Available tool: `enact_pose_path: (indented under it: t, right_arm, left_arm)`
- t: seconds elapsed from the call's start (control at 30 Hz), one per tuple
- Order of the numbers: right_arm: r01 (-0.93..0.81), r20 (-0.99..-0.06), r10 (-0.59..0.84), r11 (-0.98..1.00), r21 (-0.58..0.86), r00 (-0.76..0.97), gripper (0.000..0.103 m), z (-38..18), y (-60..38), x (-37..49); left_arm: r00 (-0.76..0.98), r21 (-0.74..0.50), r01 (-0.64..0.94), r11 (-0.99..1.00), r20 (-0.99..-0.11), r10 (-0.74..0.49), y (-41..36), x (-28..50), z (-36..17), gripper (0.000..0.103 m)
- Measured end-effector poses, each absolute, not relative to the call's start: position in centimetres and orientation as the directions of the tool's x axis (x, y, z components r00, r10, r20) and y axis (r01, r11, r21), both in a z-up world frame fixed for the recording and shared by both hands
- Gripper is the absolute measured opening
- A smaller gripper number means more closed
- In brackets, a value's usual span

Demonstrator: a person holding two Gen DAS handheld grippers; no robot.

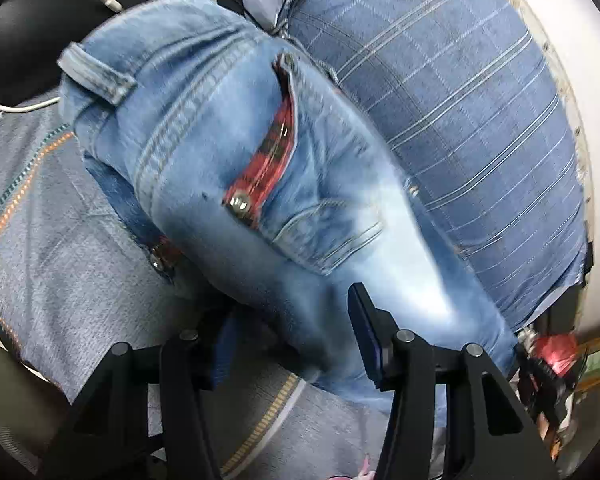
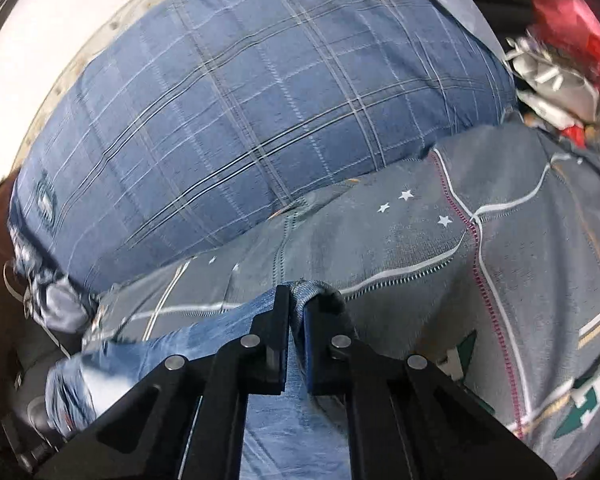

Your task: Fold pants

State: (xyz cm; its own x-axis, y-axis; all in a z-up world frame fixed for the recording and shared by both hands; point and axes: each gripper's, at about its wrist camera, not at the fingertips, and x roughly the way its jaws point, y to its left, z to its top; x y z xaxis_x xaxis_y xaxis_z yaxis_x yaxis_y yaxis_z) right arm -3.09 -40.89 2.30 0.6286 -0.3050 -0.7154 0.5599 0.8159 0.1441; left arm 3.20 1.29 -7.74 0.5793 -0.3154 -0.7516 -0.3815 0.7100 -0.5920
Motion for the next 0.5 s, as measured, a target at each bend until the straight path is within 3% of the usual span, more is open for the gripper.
enact_pose_path:
  t: [0.13, 0.17, 0.23, 0.27, 0.33, 0.43, 0.5]
  right_arm:
    - [0.635, -0.853, -0.216, 0.755, 0.162, 0.475, 0.011, -4.2, -44.1, -1.9]
    - [0.649, -0.872, -0.211, 0.746, 0.149, 0.442, 0.007, -5.2, -44.4, -1.7]
    - [0.635, -0.842, -0.24, 0.758, 0.15, 0.484, 0.019, -4.1, -43.9, -1.7]
    - [0.623, -0.821, -0.261, 0.769, 0.141, 0.508, 0.033, -3.3, -43.3, -1.8]
    - [0.608, -0.757, -0.328, 0.786, 0.112, 0.565, 0.052, -1.3, -41.4, -2.6]
    - [0.56, -0.691, -0.332, 0.819, 0.126, 0.642, 0.053, 0.4, -38.6, -3.7]
    - [0.492, -0.68, -0.26, 0.854, 0.17, 0.685, 0.053, 0.4, -36.6, -3.7]
  left_arm:
    - [0.563, -0.577, -0.39, 0.717, -0.766, -0.311, 1.5, 3.6, -8.4, 0.053]
    - [0.56, -0.58, -0.393, 0.714, -0.767, -0.315, 1.6, 3.7, -8.4, 0.053]
    - [0.56, -0.581, -0.39, 0.714, -0.766, -0.316, 1.7, 3.5, -8.2, 0.053]
    - [0.564, -0.583, -0.382, 0.717, -0.762, -0.32, 1.8, 3.4, -7.9, 0.053]
    - [0.618, -0.623, -0.378, 0.685, -0.72, -0.314, 3.0, 2.7, -6.9, 0.053]
    - [0.692, -0.637, -0.397, 0.661, -0.681, -0.24, 5.6, 1.5, -5.2, 0.053]
    - [0.686, -0.661, -0.402, 0.634, -0.676, -0.27, 6.7, 1.5, -5.5, 0.053]
